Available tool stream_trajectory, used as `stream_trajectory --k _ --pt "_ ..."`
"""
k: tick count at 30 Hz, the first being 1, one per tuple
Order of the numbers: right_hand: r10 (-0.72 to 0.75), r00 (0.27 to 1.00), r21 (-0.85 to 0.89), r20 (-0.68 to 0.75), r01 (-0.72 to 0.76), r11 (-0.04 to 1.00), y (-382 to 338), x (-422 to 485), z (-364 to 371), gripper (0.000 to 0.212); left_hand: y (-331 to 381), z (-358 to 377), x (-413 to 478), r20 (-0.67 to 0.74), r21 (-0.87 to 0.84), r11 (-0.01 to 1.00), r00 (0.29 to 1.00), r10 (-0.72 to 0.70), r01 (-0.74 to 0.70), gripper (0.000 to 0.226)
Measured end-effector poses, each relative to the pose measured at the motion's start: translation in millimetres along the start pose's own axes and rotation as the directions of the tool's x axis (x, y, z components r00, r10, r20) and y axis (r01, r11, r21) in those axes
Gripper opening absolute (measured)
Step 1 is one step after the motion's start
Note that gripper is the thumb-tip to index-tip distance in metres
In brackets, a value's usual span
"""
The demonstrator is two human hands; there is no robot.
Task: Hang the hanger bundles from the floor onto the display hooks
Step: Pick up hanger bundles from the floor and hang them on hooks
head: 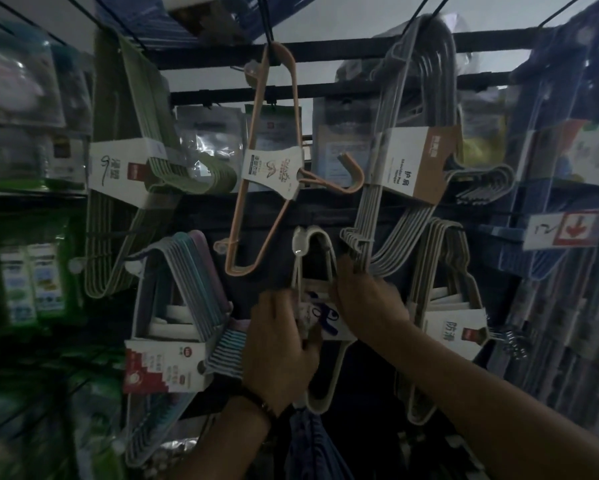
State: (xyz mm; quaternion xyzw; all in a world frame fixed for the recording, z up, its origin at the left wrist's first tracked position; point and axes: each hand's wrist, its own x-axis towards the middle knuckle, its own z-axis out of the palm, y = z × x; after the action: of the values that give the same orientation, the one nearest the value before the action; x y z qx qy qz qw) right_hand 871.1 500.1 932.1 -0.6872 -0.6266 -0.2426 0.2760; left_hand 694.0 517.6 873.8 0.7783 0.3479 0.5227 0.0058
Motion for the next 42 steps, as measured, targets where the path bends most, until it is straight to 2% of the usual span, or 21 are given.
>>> stream_trajectory --k 2,4,6,8,11,14,15,17,20,22,25,28,30,33,35,42 --pt "0.036 0.997 0.028 0.069 -0.038 0.999 3.3 15.7 9.0 0.034 -3.0 6.6 -10.5 0.103 0.228 0.97 0.993 0.063 -0.085 0.055" --pt "0.038 0.995 0.08 0.097 -0.046 0.996 7.2 25.0 12.0 0.026 -4.5 11.4 -18.0 0.238 0.426 0.894 0.97 0.037 -0.138 0.062" --pt "0.021 0.995 0.178 0.101 -0.039 0.983 12.1 26.7 12.1 0.021 -6.2 15.4 -23.0 0.33 0.494 0.858 0.943 -0.034 -0.142 0.07" --pt "0.001 0.998 0.264 0.065 -0.018 0.964 17.0 20.1 13.8 0.015 -8.1 16.5 -26.4 0.361 0.523 0.844 0.928 -0.093 -0.118 0.076" --pt "-0.039 0.997 0.336 -0.06 0.057 0.94 17.3 -5.1 19.8 0.011 -8.0 12.4 -34.5 0.351 0.569 0.821 0.915 -0.198 -0.041 0.077" --pt "-0.042 0.985 0.399 -0.165 0.106 0.911 11.1 -38.4 25.8 0.018 -0.1 0.6 -52.7 0.29 0.558 0.83 0.936 -0.199 0.004 0.068" --pt "-0.036 0.986 0.466 -0.165 0.11 0.878 5.4 -50.8 26.7 0.015 2.1 -6.4 -61.9 0.261 0.55 0.835 0.946 -0.194 0.02 0.061" --pt "-0.072 0.994 0.64 -0.08 0.106 0.761 -13.0 -76.5 27.9 0.014 2.1 -26.3 -87.4 0.183 0.562 0.823 0.957 -0.226 0.087 0.041" --pt "-0.214 0.977 0.74 0.019 0.13 0.66 -50.4 -122.6 30.3 0.022 -5.9 -69.0 -148.0 0.075 0.546 0.795 0.93 -0.36 0.264 0.021" --pt "-0.317 0.943 0.777 0.105 0.121 0.618 -82.7 -159.1 32.5 0.02 -13.1 -104.1 -202.5 0.079 0.555 0.744 0.867 -0.493 0.372 0.021" --pt "-0.431 0.861 0.817 0.269 0.033 0.576 -139.3 -224.0 41.6 0.02 -24.5 -158.5 -292.3 0.194 0.574 0.641 0.676 -0.711 0.509 0.025" --pt "-0.553 0.698 0.801 0.456 -0.05 0.597 -209.1 -303.7 61.2 0.019 -31.7 -215.5 -397.4 0.247 0.544 0.526 0.474 -0.845 0.653 0.017" --pt "-0.593 0.584 0.767 0.554 -0.079 0.637 -258.7 -357.3 74.4 0.022 -29.2 -251.5 -466.8 0.223 0.537 0.45 0.394 -0.891 0.713 0.017" --pt "-0.63 0.453 0.722 0.631 -0.046 0.69 -332.6 -432.8 82.3 0.027 -20.6 -307.4 -557.9 0.18 0.55 0.349 0.301 -0.937 0.759 0.015" --pt "-0.651 0.351 0.713 0.673 -0.075 0.697 -376.6 -480.1 84.9 0.028 -16.4 -343.1 -607.5 0.137 0.569 0.28 0.246 -0.959 0.773 0.017" --pt "-0.659 0.074 0.663 0.749 -0.053 0.747 -486.5 -581.8 97.2 0.019 -22.8 -439.7 -703.9 0.122 0.505 -0.012 -0.085 -0.989 0.863 0.02"
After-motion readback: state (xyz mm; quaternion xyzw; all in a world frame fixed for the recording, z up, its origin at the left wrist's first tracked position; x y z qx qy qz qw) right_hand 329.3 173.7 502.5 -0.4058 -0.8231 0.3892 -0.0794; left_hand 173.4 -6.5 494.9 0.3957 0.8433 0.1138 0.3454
